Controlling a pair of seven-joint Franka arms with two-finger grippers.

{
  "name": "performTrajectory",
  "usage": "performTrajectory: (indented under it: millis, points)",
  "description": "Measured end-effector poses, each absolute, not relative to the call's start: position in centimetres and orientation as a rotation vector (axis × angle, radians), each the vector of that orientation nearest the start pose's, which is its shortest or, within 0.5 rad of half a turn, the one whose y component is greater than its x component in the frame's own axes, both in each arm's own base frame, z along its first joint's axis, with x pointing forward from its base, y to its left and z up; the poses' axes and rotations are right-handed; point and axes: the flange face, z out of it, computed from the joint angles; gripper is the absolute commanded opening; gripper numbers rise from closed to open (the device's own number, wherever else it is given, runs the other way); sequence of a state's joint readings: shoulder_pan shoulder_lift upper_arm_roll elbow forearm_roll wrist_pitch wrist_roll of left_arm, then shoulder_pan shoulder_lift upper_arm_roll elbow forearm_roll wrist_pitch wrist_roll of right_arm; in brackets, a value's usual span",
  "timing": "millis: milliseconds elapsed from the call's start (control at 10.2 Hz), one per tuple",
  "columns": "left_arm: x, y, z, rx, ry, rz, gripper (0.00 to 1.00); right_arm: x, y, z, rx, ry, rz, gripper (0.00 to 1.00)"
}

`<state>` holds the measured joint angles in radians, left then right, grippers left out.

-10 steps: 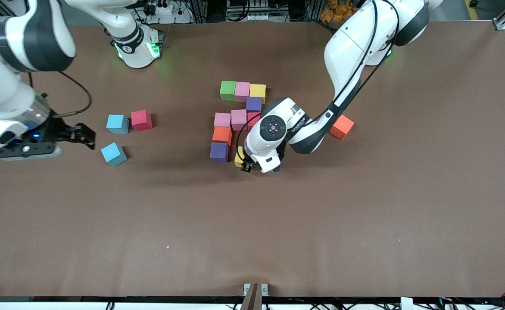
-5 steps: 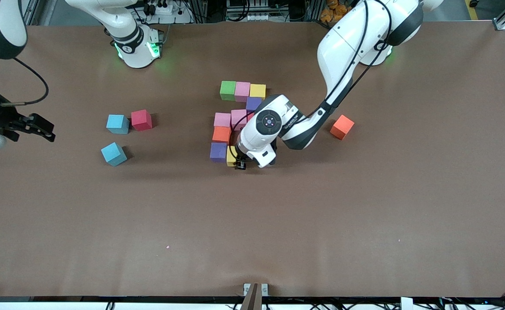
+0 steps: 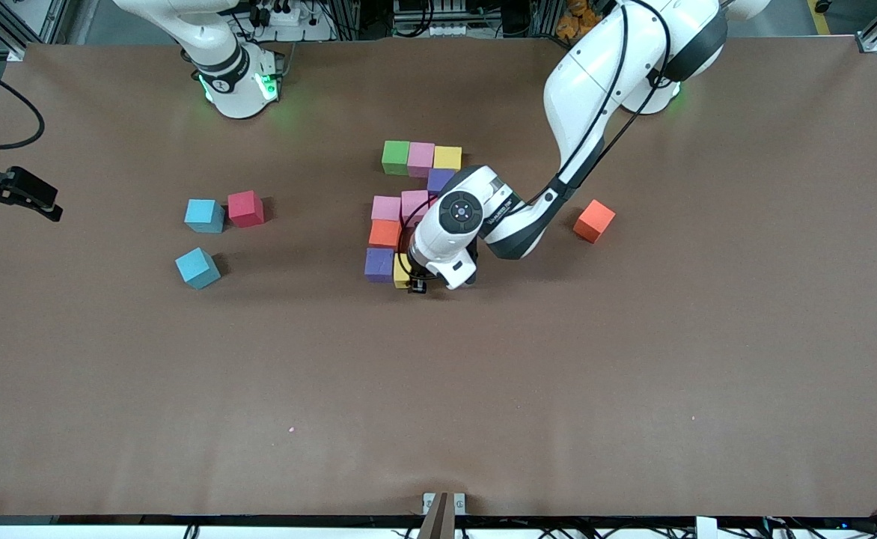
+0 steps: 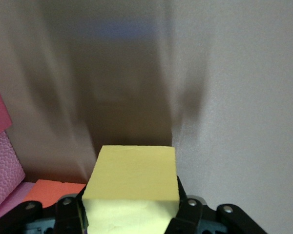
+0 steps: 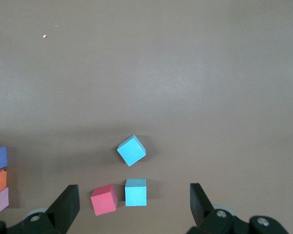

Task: Form number 2 with 11 blocks
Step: 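Lower the yellow cube beside the purple cube and open the left gripper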

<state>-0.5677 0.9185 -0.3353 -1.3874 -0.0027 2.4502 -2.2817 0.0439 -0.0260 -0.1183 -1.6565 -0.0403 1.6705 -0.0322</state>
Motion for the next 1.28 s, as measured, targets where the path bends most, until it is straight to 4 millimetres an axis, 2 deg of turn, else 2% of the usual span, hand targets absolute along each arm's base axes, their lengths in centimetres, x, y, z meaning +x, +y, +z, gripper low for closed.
performTrajectory:
  millis: [295, 394, 492, 590, 984, 1181, 1279]
  points:
    - [50.6, -55.1, 19.3, -2.375, -2.277, 0.430, 0.19, 55.5, -4.1, 60.2, -3.180, 0.049, -0.035, 1.00]
    - [50.4, -55.2, 19.2, -2.376, -2.272, 0.430, 0.25, 55.4, -3.8, 60.0, -3.180, 0.040, -0.022, 1.00]
    - [50.1, -55.4, 18.9, -2.377, -2.266, 0.431, 0.86, 55.4, -3.7, 59.9, -3.179, 0.037, -0.007, 1.00]
    - [49.9, -55.5, 18.6, -2.377, -2.258, 0.433, 1.00, 55.2, -3.7, 59.8, -3.178, 0.039, 0.019, 1.00]
    - [50.3, -55.5, 19.3, -2.382, -2.271, 0.430, 1.00, 55.0, -3.4, 59.8, -3.178, 0.025, 0.041, 1.00]
    - [51.6, -54.6, 21.6, -2.366, -2.272, 0.413, 1.00, 55.1, -3.3, 60.8, -3.179, 0.024, 0.009, 1.00]
    - [52.8, -53.5, 24.4, -2.346, -2.270, 0.394, 1.00, 55.1, -3.3, 61.1, -3.179, 0.024, 0.000, 1.00]
